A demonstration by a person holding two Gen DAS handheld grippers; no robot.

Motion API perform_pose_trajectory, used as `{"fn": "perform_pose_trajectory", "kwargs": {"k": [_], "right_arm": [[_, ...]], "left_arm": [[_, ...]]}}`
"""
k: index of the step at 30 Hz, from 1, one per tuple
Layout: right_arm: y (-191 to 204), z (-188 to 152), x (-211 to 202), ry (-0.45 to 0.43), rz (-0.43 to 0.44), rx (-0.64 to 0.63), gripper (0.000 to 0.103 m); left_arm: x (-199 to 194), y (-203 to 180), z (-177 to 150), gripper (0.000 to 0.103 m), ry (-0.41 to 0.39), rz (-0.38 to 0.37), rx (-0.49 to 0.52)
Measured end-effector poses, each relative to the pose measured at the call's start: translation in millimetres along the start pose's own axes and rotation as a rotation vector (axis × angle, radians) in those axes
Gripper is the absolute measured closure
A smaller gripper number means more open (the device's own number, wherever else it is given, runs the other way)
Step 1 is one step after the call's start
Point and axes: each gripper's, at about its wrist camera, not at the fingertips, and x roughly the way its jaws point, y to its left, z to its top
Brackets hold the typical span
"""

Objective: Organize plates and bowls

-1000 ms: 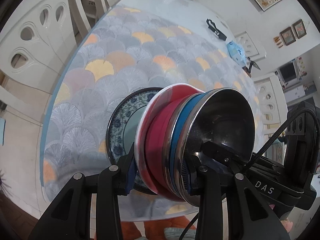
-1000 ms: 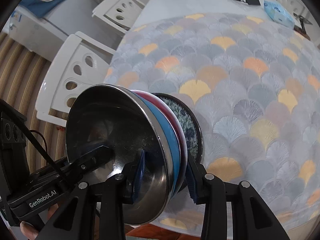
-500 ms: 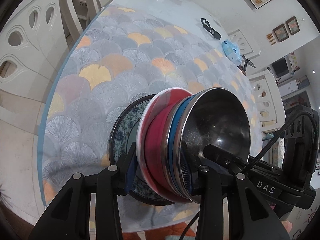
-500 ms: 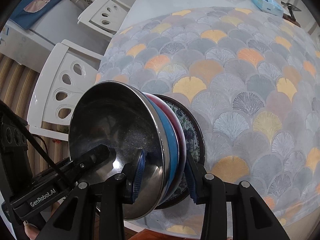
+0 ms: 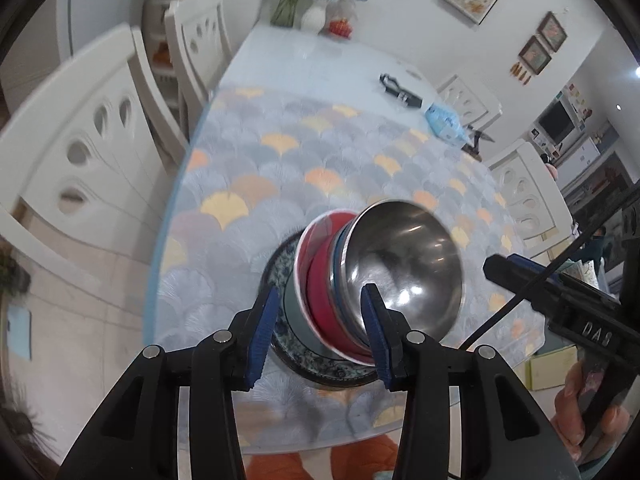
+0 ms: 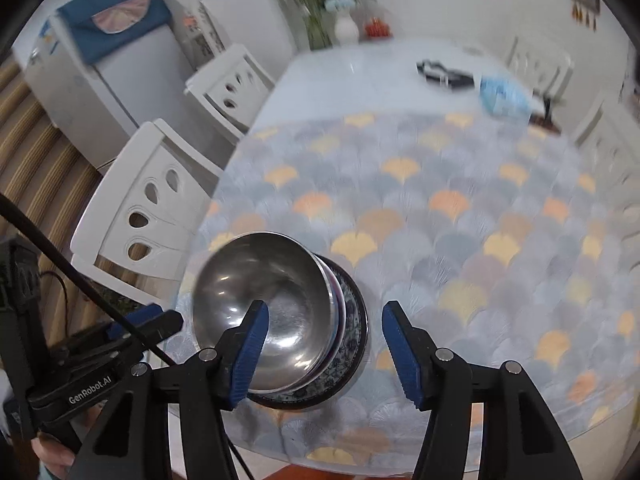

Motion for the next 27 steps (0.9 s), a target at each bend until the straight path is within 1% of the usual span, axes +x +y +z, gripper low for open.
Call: {"fn": "perform_pose_trajectory", "kwargs": {"k": [4,7,11,20,27], "right_arm": [[19,-10,-16,-0.027,-0.042,-0.048,0.046],[32,-17,-24,-0.048,-0.081,-0.076,0.046],[41,-26,-29,-0.063,-0.093,-0.093,0.045],[41,-35,-23,-0.034,-0.121,-0.08,0.043],[40,-40,-19,-0.018,-0.13,-0.068,0.043]], "left_arm": [[-26,-11,0,0.063,-0.062,-0.011,0.001],[-42,-23,-2,0.063,-0.113,-0.015,0.022],[-50,-35,-5,0.063,-0.154,0.014,0.058],[-41,-41,-16,0.063,-0.139,0.053,0.098],[-37,-38,-18,0.062,-0.122,0.053,0.095]]}}
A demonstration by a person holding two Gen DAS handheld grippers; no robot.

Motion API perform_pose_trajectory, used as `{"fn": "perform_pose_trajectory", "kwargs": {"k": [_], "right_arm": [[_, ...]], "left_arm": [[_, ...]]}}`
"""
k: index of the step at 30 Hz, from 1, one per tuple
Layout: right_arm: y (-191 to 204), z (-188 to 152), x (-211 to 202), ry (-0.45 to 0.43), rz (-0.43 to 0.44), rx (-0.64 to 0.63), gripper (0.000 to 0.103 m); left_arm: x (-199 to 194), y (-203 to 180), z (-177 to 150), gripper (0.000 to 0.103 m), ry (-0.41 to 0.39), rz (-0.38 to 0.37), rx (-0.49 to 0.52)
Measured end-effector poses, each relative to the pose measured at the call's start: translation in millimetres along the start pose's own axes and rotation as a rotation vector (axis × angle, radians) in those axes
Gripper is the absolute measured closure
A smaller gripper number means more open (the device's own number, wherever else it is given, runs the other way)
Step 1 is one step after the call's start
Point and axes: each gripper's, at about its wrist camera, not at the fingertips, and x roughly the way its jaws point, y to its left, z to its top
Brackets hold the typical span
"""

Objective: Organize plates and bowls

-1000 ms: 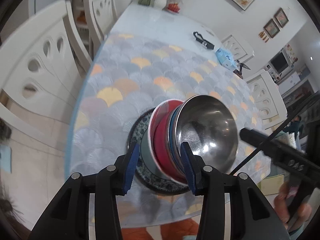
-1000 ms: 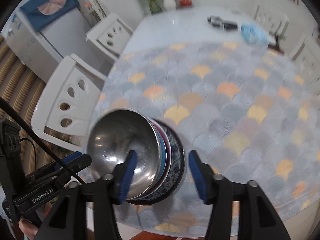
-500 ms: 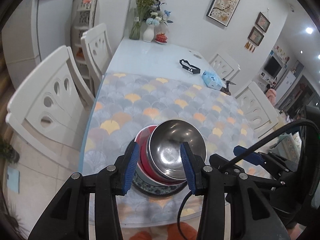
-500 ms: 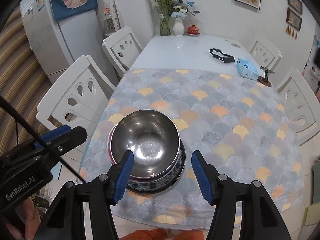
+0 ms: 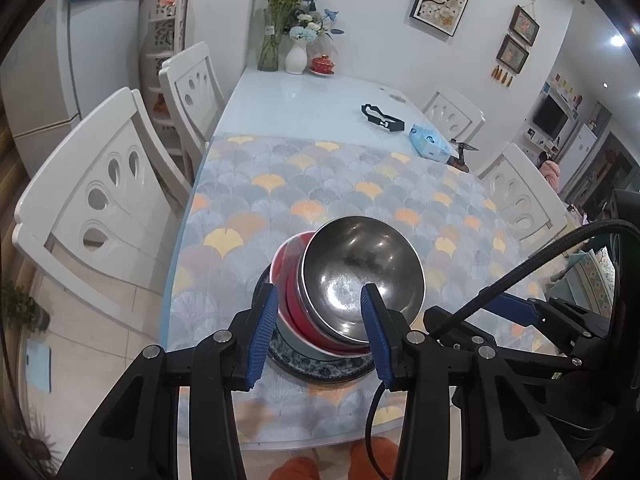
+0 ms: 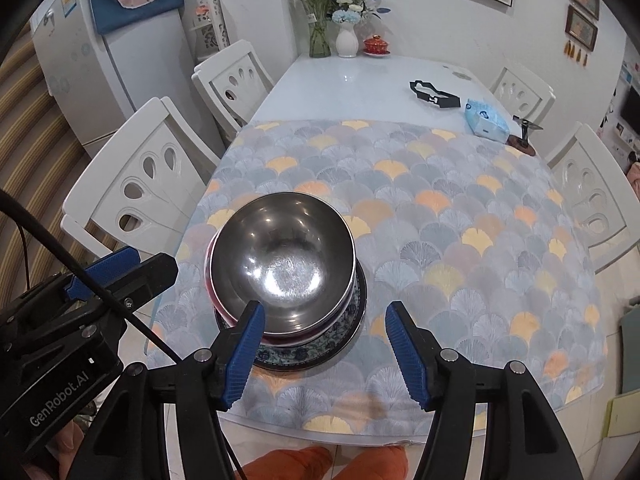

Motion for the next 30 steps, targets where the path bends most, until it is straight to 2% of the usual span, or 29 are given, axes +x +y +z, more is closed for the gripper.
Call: {"fn": "perform_pose_trajectory", "kwargs": {"k": [7,9,10,14,18,30], "right_arm": [[4,0,3,0.012,-0.004,-0.003,0.042],[4,0,3,0.012,-0.004,-0.003,0.042],[4,0,4,0.013,-0.002,-0.004,0.042],[4,0,7,0.025,0.021,0.005,0.042],[7,1,9,0.028,0.018,-0.004,0.042],[8,2,13,0.036,0.01,-0.005,0.041]], "left_arm": [[6,3,1,0.053,0.023,0.031,-0.012],[6,3,1,0.04,0.014,0.062,-0.003],[4,3,2,0.039,0.002,0.08,0.003],[4,6,3,0.038,-0.002,0.094,0.004],[6,10,4,0.035,0.009,0.1,-0.006],[11,11,8,0.035,0.03,0.111,-0.004]]}}
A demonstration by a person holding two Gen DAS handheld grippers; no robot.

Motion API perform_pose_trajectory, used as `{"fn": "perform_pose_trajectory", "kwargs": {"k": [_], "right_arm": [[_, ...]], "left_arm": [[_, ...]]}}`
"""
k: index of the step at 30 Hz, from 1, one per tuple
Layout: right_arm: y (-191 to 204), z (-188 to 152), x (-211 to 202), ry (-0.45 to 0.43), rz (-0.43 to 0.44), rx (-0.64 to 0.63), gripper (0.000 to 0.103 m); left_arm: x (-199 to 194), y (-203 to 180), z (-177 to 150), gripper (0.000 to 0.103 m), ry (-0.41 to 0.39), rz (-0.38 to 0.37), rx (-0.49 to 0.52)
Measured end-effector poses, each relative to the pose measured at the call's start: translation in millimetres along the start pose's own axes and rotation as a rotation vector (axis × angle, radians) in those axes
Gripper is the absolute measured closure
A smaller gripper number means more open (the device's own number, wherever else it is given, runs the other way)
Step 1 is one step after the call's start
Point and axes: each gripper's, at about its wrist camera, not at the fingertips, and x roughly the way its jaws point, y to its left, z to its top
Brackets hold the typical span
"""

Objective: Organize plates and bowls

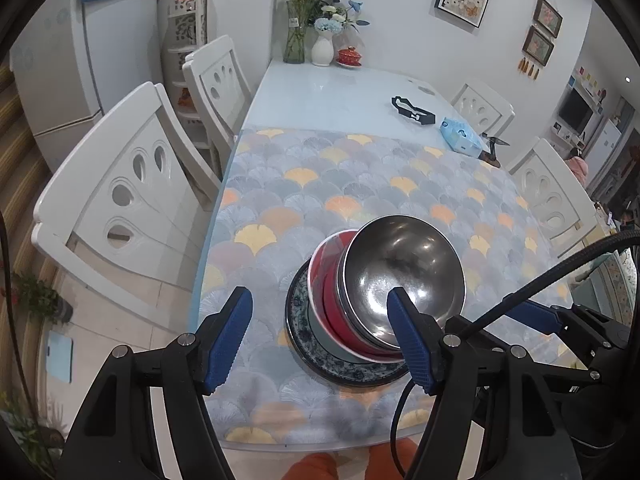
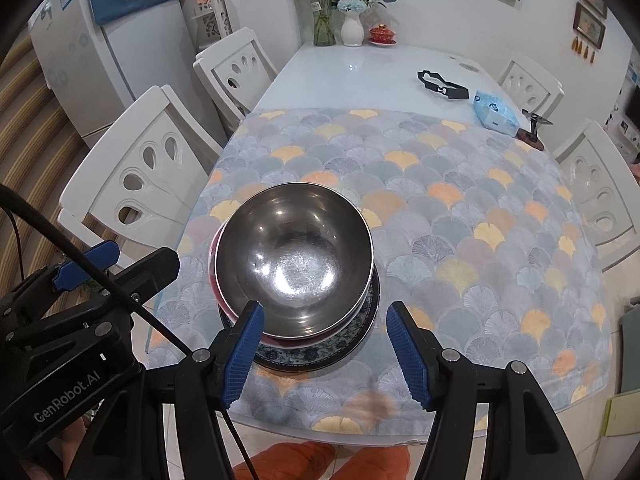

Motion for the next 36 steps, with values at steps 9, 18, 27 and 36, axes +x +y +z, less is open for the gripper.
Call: {"fn": "perform_pose_trajectory", "kwargs": {"k": [9,18,27,36], "right_arm": [[-4,5,5,0.005,-0.007,0.012,0.041],[-8,14,-4,-0.033,-0.011,0.024,0.036],[-16,30,-12,-0.083,-0.035,0.027,0.035],[-26,43,-10,-0.092,-0.041,0.042,0.033]], "left_arm": [[-1,-2,5,0.035,-0.035,0.038,0.012],[-13,-7,10,0.025,-0.164,0.166,0.025],[-20,-20,27,0.022,-0.202,0.23,0.076],[-18,-28,39,0.02,-0.189,0.262,0.11]]}}
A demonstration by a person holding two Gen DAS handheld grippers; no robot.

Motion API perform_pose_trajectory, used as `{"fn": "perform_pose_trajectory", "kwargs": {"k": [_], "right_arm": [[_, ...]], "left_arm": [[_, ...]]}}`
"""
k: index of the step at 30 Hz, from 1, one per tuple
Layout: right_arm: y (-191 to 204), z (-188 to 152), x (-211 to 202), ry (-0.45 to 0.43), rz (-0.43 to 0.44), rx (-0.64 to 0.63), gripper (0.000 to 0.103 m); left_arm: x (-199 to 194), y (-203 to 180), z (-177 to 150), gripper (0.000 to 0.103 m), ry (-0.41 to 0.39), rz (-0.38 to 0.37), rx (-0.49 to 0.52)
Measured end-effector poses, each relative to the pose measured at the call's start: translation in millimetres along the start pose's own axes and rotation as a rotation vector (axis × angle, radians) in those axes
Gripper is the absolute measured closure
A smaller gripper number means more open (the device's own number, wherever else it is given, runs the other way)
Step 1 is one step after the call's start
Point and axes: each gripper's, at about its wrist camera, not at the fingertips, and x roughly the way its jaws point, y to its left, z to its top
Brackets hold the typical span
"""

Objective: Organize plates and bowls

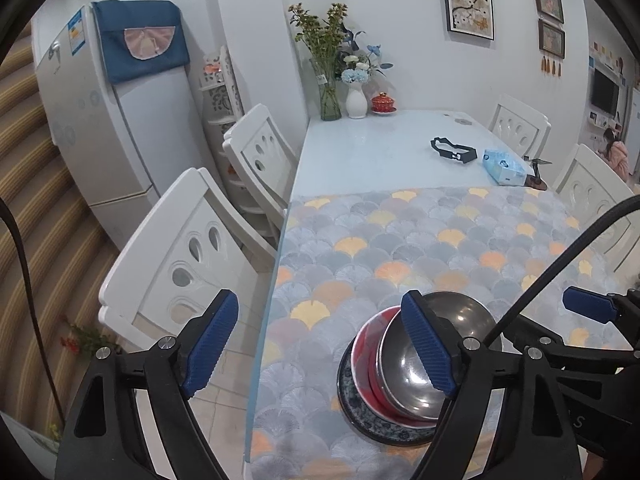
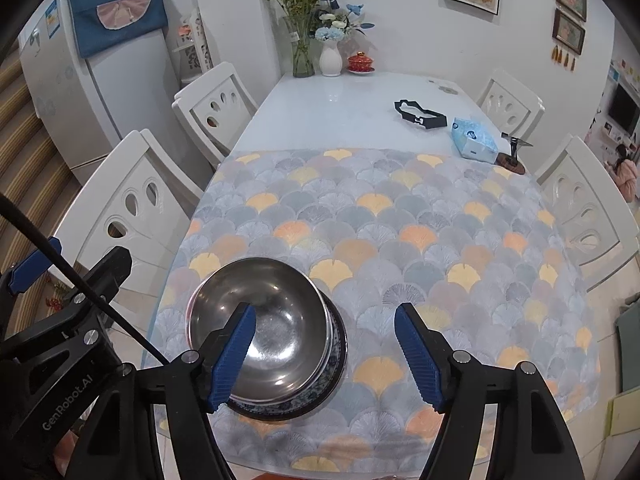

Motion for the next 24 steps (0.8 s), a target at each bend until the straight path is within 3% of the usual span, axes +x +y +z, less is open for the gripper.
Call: {"fn": "perform_pose_trajectory", "kwargs": {"k": [12,24], "right_arm": [[-16,10,0,-0.004,-0.023,0.02,0.033],[-49,15,4,0.048,0.004,-0.005,0.033]], "left_arm": [[7,-15,13,0.02,-0.005,-0.029,0.008],[1,-58,23,0.02,0.001,0.034,0.011]]}}
